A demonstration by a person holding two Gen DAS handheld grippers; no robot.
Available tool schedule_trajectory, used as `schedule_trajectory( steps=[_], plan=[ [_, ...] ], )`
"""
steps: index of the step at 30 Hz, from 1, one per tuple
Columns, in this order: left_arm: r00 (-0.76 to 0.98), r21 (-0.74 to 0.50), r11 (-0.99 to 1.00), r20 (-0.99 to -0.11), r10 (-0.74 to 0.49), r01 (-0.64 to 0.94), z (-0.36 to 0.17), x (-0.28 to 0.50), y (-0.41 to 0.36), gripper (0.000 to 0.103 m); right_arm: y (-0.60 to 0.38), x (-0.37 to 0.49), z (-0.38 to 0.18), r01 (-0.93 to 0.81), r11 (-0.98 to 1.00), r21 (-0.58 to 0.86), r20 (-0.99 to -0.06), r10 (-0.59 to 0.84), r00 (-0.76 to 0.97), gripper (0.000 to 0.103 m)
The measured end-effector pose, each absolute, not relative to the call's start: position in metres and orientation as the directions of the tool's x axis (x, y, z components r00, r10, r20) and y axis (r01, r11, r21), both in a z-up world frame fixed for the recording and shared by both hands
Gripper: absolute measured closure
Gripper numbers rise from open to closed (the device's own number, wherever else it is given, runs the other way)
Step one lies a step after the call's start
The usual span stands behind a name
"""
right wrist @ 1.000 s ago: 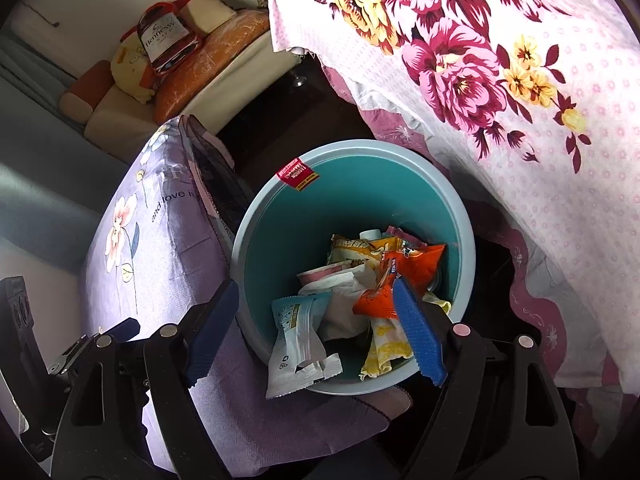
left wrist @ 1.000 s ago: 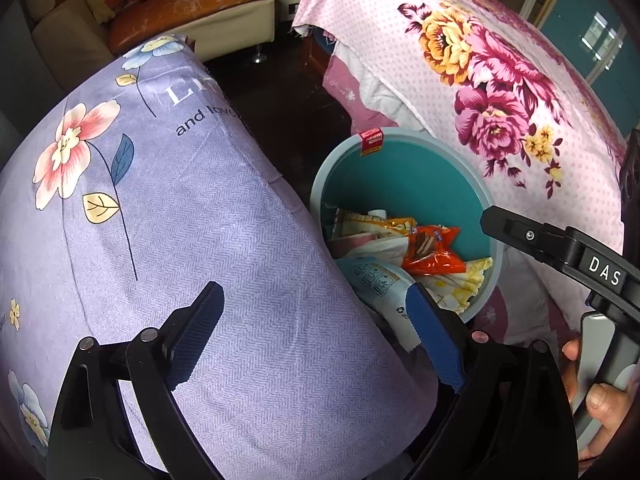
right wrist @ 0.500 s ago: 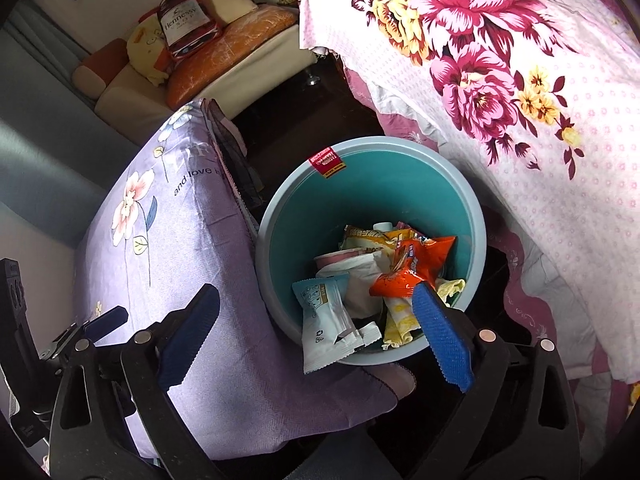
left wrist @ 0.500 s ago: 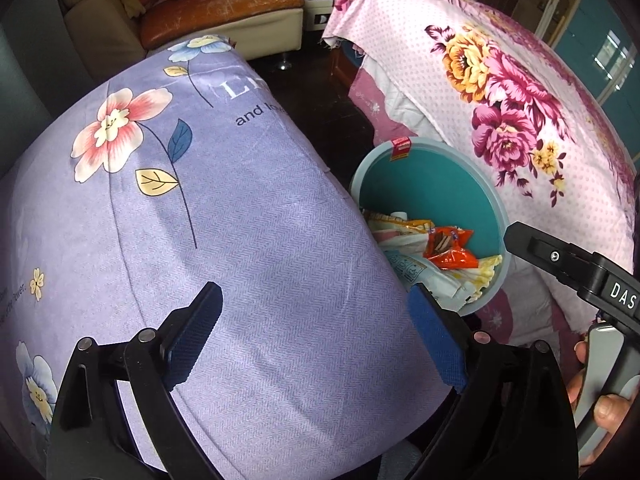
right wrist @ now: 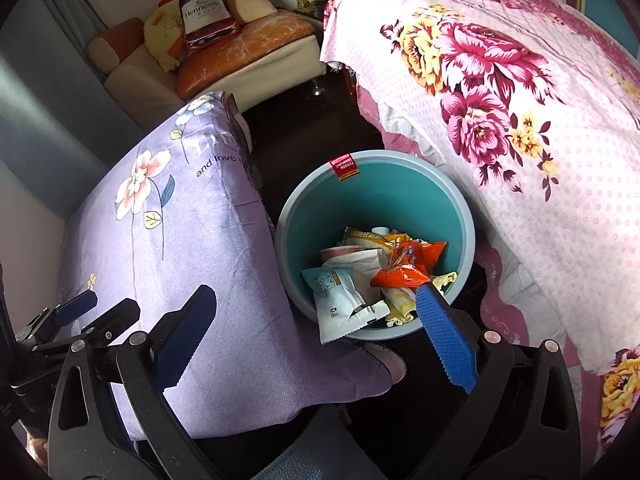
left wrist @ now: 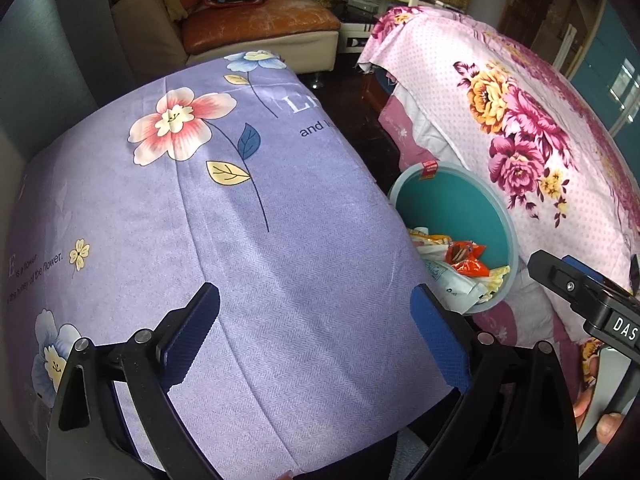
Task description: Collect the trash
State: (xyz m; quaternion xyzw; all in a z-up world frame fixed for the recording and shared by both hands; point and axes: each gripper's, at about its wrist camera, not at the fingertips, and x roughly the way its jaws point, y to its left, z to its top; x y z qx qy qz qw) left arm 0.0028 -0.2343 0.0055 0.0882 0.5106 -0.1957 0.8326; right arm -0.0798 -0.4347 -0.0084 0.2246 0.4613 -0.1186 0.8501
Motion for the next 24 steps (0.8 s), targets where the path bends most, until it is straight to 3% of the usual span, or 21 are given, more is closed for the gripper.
schedule_trajectory(
  steps=[24],
  plan=[
    [0.423,-0.094,0.930,-0.871,-0.249,0.354,0.007,-0.001,-0.192,0.004,-0.394,-0.075,-0.005,0.364,0.910,0.201,-0.863,-0.012,0.506,0.007]
  ],
)
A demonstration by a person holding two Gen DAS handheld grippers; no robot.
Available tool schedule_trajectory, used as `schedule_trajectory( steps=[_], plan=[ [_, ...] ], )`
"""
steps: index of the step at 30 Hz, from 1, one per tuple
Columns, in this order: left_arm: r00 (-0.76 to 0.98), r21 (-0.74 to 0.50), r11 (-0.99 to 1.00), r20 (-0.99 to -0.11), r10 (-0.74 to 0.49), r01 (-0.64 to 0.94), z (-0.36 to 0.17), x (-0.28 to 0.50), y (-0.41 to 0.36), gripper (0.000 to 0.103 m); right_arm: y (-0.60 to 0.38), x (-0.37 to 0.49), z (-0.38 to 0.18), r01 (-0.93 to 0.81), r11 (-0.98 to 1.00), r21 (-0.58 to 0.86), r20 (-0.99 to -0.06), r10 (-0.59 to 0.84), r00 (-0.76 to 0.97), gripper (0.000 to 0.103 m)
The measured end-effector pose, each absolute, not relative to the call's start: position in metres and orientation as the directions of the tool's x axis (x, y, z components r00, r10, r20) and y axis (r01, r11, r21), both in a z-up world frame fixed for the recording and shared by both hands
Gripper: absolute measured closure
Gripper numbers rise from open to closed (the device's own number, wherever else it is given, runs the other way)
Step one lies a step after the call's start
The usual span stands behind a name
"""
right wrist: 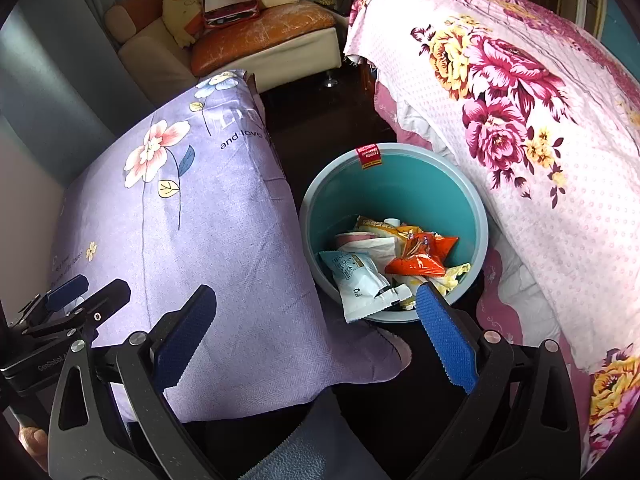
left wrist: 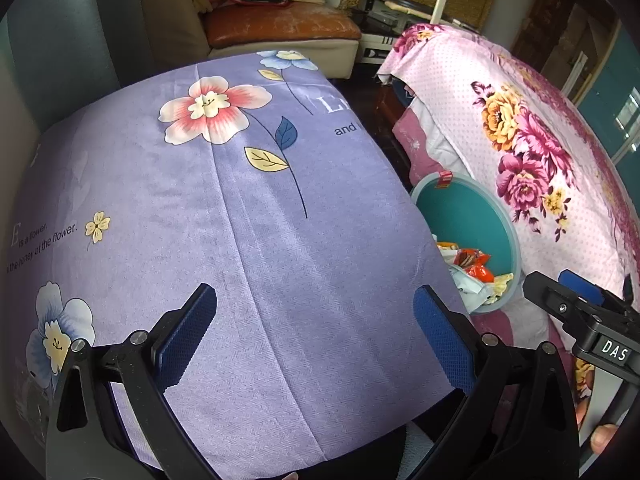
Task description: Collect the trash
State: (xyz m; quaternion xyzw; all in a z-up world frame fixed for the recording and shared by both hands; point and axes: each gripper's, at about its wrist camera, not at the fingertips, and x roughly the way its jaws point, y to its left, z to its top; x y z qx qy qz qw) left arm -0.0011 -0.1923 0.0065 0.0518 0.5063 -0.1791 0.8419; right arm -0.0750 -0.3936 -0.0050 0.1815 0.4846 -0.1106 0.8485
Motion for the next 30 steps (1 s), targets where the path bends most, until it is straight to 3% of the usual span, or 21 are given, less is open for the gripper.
schedule_trajectory(
  steps=[30],
  plan=[
    [0.425,-0.033,0.932,-0.884,-0.197,0.362,-0.025,0.008,-0.197,0.004,-0.403,-0.054,-0.058,0.381,0.896,0.229,-0.905,0.051,0.423,0.007]
  ],
)
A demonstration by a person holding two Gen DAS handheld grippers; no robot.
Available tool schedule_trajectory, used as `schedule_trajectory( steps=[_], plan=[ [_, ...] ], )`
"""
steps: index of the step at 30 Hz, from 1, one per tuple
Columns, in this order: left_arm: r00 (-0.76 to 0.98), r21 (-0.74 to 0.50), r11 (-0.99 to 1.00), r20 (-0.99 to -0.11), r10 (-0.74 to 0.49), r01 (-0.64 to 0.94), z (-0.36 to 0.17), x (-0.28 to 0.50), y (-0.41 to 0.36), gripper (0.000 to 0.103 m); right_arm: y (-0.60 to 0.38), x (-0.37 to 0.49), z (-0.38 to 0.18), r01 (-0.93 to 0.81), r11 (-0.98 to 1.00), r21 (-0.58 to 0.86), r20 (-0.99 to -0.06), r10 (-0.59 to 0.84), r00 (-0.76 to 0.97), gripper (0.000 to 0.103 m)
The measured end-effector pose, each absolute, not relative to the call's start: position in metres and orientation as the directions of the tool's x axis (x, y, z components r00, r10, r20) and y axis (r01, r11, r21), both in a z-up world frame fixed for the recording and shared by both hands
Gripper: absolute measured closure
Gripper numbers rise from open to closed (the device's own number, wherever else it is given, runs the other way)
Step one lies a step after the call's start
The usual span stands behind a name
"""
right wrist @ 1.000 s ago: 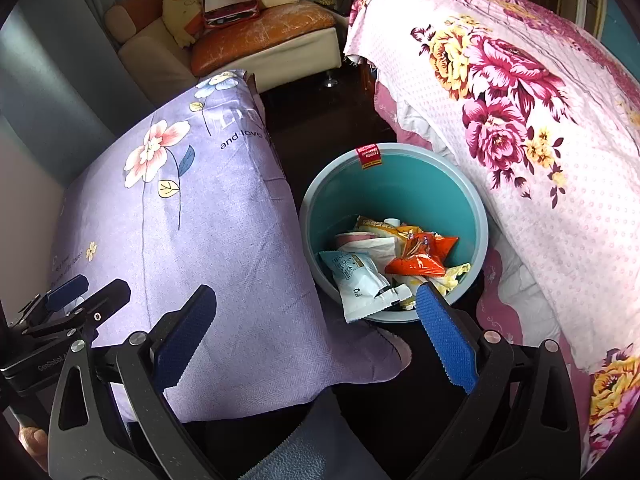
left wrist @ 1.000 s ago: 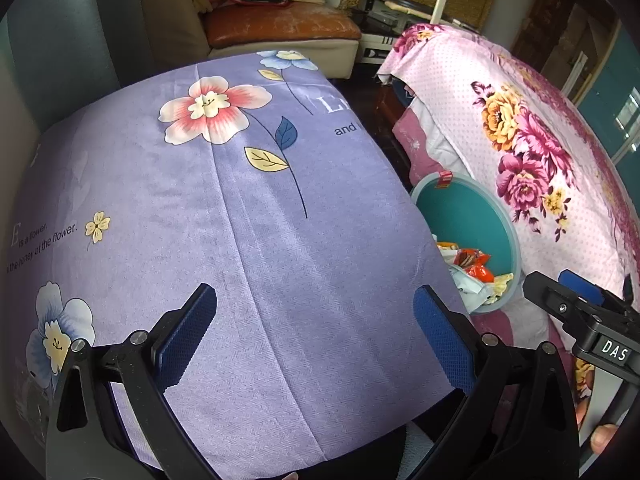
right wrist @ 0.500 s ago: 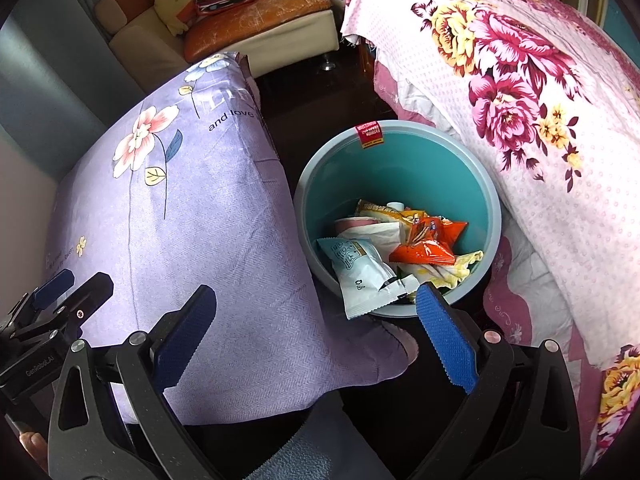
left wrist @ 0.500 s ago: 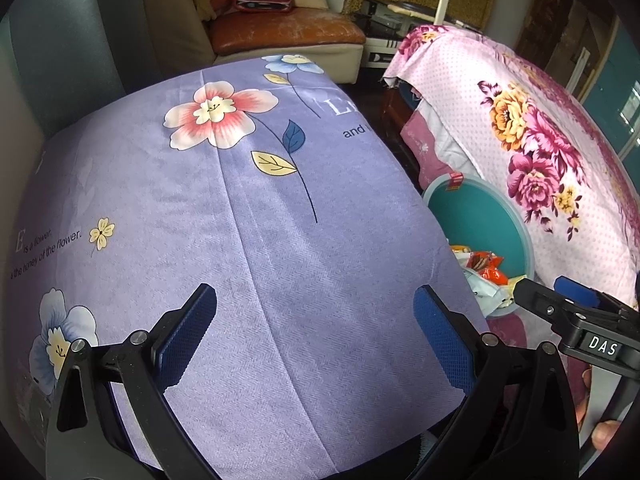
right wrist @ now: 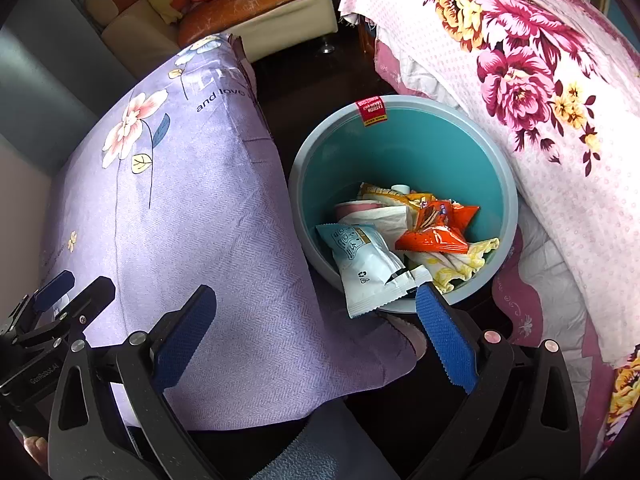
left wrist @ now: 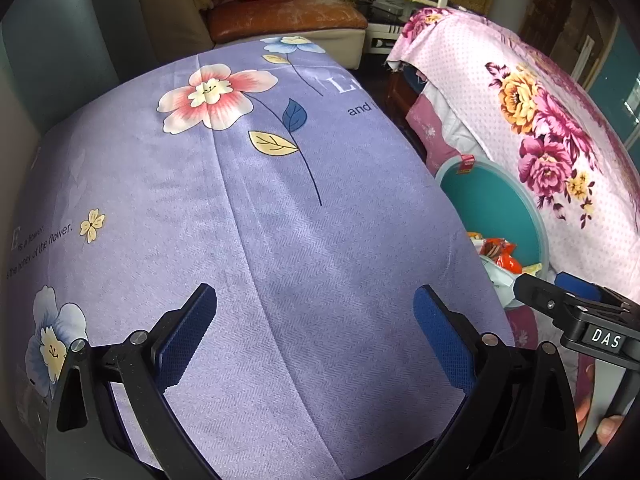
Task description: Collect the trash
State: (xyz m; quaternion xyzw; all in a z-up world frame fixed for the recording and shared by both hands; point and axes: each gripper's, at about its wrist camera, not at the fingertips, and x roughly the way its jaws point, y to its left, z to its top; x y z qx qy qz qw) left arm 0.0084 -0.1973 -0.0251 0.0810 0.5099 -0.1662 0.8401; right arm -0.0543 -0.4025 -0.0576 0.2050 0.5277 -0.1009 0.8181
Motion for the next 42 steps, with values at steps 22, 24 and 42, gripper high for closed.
schedule_trajectory(
  steps=[22,24,42],
  plan=[
    [0.408,-0.026,0.929,-0.894,-0.186,0.369,-0.037,0.010,-0.199,0.004,-0.403,-0.050,-0.066,0.383,0.898,0.216,-0.914,0.048,0.403,0.007],
    [0.413,-0.020,0.928,-0.892,-0.185,0.372,-0.036,0.009,-0.199,0.004,-0.402,-0.050,-0.064,0.382,0.899,0.212,-0.914,0.045,0.403,0.007],
    [0.457,-0.023,0.927,-0.865,-0.207,0.375,-0.020,0.003,-0.186,0.004,-0.389,-0.049,-0.042,0.374,0.917,0.141,-0.907,-0.031,0.419,0.007]
  ],
)
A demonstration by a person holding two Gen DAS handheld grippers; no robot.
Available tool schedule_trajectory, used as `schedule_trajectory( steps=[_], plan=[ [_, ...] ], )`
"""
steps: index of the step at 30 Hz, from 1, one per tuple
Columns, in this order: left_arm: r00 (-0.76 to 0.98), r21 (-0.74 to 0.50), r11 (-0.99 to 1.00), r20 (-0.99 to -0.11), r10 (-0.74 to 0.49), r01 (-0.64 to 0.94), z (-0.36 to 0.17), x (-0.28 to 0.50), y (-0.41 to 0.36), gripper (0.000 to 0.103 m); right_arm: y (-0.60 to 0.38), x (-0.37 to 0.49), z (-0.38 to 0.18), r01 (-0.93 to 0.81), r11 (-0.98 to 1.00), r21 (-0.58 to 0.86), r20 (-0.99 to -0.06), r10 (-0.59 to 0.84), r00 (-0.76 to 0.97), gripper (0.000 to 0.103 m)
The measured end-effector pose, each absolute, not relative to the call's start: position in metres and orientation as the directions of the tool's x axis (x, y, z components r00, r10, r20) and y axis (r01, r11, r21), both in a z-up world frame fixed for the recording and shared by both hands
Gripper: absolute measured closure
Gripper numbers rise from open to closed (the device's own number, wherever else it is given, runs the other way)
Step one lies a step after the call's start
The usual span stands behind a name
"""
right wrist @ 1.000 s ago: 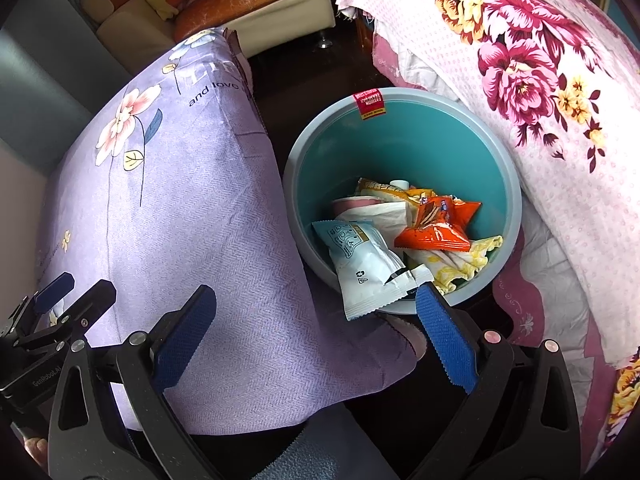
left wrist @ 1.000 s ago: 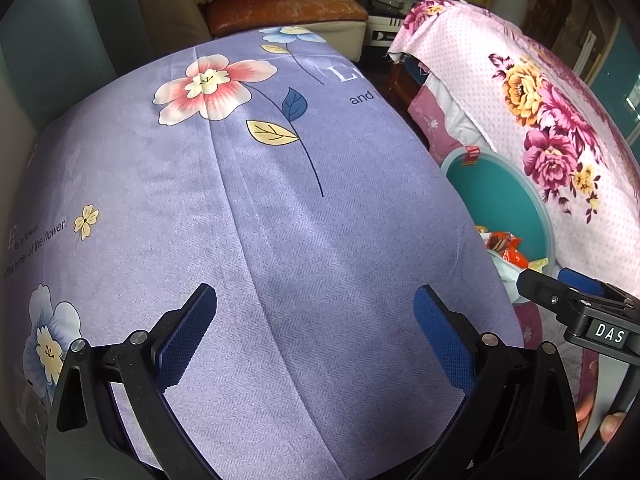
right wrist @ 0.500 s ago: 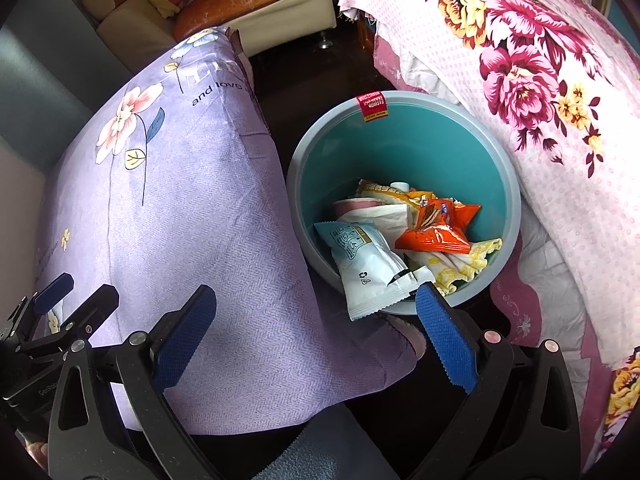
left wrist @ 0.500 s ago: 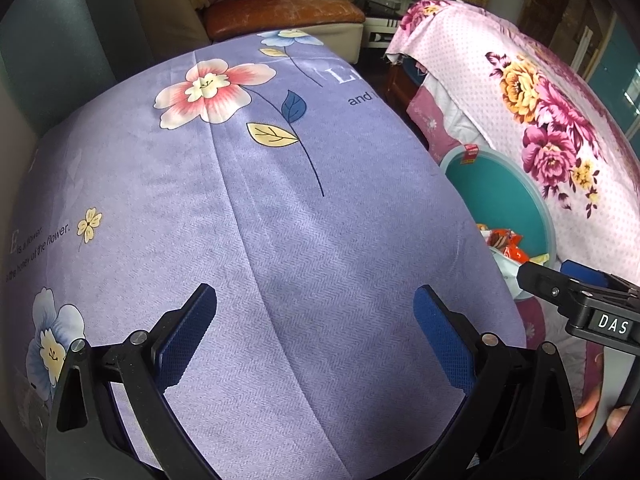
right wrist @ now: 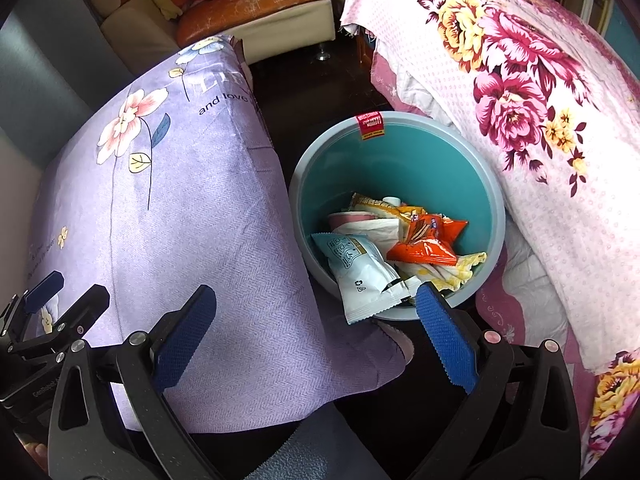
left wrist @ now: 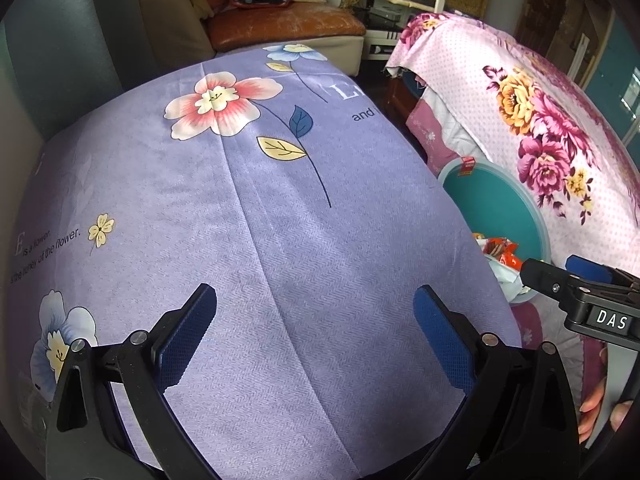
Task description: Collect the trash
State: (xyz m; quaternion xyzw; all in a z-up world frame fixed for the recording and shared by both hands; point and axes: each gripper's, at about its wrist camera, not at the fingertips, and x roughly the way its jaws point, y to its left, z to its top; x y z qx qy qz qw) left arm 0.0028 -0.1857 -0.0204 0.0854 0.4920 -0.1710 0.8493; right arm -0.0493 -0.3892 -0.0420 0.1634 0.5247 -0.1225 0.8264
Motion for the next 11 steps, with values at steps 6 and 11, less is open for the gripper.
schedule_trajectory(
  steps=[6,11],
  plan=[
    [0.474,-0.019,0.925,-0.855,-0.212,0.379,-0.0139,-0.0013,-0.1842,0.004,-0.3848,-0.0500,-0.0340,0.369,0.921,0.125,-0.902,-0.049,0.429,0.007],
    [0.472,-0.022,0.926,-0.855,-0.213,0.378,-0.0136,-0.0015,-0.1820,0.004,-0.3818,-0.0514,-0.0310,0.366,0.923,0.118,-0.901,-0.055,0.430,0.007]
  ],
)
